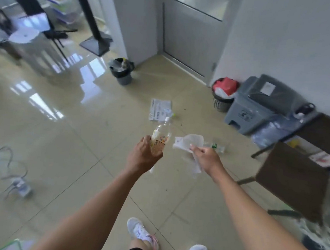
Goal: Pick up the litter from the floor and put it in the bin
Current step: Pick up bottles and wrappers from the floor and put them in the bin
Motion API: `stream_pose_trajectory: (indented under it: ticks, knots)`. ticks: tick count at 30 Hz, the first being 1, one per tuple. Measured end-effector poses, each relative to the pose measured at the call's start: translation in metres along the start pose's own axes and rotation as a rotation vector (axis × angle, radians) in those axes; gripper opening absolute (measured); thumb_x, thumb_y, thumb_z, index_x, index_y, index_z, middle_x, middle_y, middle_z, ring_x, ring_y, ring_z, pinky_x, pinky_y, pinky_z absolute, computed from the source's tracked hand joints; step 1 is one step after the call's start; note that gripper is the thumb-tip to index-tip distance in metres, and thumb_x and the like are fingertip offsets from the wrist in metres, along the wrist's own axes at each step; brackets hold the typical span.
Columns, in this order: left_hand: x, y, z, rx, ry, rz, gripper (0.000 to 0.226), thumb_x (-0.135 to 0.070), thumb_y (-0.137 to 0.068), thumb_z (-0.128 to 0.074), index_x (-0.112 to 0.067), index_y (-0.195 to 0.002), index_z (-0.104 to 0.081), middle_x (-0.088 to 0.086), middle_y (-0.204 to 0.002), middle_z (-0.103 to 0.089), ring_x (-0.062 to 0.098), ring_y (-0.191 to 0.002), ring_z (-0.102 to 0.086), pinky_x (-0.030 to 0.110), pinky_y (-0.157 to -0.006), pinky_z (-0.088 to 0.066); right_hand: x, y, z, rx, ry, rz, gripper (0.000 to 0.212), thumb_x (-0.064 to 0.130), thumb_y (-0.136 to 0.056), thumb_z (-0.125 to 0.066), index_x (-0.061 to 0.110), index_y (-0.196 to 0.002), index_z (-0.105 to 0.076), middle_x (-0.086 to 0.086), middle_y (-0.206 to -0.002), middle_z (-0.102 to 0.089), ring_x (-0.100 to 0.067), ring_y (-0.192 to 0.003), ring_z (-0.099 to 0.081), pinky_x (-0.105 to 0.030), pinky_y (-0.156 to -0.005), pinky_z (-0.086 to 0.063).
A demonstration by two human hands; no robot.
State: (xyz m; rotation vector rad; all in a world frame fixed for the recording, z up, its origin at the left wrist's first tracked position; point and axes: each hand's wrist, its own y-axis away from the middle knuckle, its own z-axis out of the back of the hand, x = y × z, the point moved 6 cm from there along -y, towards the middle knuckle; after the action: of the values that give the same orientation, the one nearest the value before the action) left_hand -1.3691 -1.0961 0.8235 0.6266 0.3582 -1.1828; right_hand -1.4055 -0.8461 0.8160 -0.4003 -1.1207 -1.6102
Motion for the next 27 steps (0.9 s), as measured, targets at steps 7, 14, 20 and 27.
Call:
stream_pose_trajectory:
  ticks: [7, 14, 20, 27]
  knots:
    - [0.096, -0.045, 0.114, -0.079, 0.032, 0.042, 0.049, -0.042, -0.081, -0.067, -0.019, -0.122, -0.051, -0.001, -0.114, -0.058, 0.026, -0.101, -0.059, 0.037, -0.077, -0.048, 0.114, -0.034, -0.103, -0.042, 0.119, 0.089, 0.025, 0.023, -0.074, -0.089, 0.023, -0.092, -0.071, 0.006, -0.084, -0.068, -0.004, -0.071, -0.061, -0.005, -0.055, -0.037]
    - [0.143, -0.103, 0.190, -0.114, 0.033, 0.081, 0.047, -0.042, -0.081, -0.067, -0.019, -0.119, -0.051, -0.001, -0.111, -0.058, 0.023, -0.094, -0.056, 0.036, -0.076, -0.049, 0.210, -0.084, -0.162, 0.003, 0.143, 0.177, 0.037, 0.018, -0.081, -0.082, 0.017, -0.118, -0.073, -0.004, -0.103, -0.074, -0.022, -0.092, -0.069, -0.024, -0.075, -0.045]
    - [0.176, -0.194, 0.229, -0.110, 0.030, 0.151, 0.048, -0.044, -0.081, -0.067, -0.022, -0.121, -0.052, -0.004, -0.106, -0.057, 0.023, -0.096, -0.058, 0.039, -0.082, -0.052, 0.272, -0.175, -0.201, -0.004, 0.165, 0.243, 0.020, 0.022, -0.089, -0.076, 0.012, -0.105, -0.081, -0.008, -0.092, -0.077, -0.021, -0.083, -0.066, -0.024, -0.069, -0.041]
    - [0.213, -0.329, 0.256, -0.075, 0.049, 0.269, 0.044, -0.045, -0.079, -0.067, -0.022, -0.113, -0.053, -0.003, -0.103, -0.060, 0.022, -0.094, -0.057, 0.040, -0.081, -0.053, 0.333, -0.321, -0.235, 0.041, 0.103, 0.212, 0.025, 0.022, -0.093, -0.075, 0.005, -0.111, -0.079, -0.007, -0.094, -0.076, -0.020, -0.084, -0.066, -0.010, -0.059, -0.039]
